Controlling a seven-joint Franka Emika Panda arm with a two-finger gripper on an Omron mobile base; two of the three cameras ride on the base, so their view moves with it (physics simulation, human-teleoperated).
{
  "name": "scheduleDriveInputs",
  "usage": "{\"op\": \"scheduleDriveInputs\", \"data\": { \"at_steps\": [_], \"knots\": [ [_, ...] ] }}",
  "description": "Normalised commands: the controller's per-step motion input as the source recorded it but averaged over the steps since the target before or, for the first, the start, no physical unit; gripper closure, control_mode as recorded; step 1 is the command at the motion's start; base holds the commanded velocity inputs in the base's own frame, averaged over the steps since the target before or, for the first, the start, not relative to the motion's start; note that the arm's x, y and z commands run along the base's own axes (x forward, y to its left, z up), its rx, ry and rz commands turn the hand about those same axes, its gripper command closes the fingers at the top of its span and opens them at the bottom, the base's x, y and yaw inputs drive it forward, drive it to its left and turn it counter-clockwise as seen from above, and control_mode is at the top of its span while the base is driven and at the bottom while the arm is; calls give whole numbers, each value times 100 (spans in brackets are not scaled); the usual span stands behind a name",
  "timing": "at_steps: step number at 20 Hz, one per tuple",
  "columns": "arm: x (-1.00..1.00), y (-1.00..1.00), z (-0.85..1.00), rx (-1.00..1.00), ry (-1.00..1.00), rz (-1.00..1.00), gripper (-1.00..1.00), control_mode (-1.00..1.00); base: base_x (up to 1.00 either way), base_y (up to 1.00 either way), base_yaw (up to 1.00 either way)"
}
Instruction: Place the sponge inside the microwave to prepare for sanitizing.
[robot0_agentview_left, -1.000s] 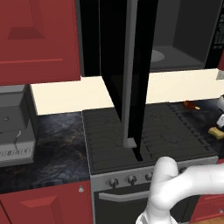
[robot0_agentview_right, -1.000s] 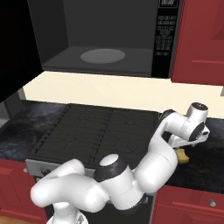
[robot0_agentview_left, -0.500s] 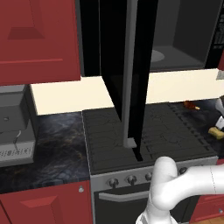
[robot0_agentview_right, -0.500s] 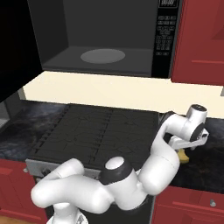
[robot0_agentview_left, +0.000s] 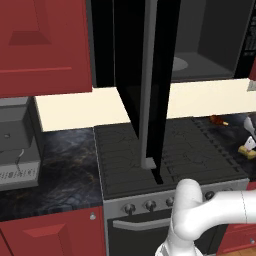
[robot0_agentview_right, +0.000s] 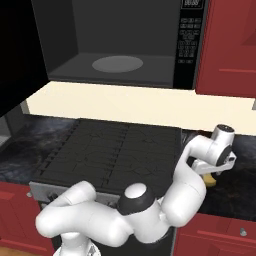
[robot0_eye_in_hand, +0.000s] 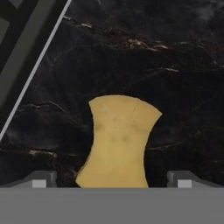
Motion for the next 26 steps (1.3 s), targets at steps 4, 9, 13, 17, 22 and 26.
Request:
{"op": "scheduleDriveInputs", "data": {
  "at_steps": [4,9,13,17,22,26],
  "knots": [
    [19,0,-13,0,1,0,-100,-100,0,0,0],
    [13,4,-19,0,1,0,-100,-100,0,0,0],
    [18,0,-22,0,5,0,-100,-100,0,0,0],
    [17,0,-19,0,4,0,-100,-100,0,0,0],
    [9,0,-21,0,6,0,-100,-100,0,0,0],
    [0,-1,-25,0,10,0,100,-100,0,0,0]
  ]
}}
